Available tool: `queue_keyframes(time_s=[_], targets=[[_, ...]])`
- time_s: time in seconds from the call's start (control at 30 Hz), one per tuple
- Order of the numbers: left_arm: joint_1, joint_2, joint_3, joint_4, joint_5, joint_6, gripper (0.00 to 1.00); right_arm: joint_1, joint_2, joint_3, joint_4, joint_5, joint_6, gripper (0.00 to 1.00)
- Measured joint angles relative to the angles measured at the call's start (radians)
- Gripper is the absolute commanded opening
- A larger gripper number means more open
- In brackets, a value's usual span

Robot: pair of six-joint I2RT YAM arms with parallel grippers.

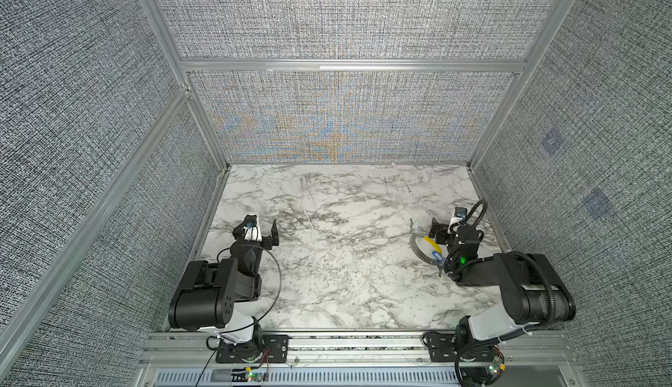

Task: Remove the keys from the keyring
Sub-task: 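Move the right gripper over the steel keyring while the left arm rises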

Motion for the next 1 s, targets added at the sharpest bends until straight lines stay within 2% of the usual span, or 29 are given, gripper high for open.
queue_keyframes(time_s=[0.83,1.0], targets=[[0.000,0.000,0.001,0.000,0.000,0.000,0.99,-0.003,-0.003,-0.002,-0.004,-0.005,0.000,0.99],[0.000,-0.035,0.001,-0.020,0.000,0.000,0.99,0.021,-0.100,-0.024,-0.029,-0.016,-0.019,0.99]])
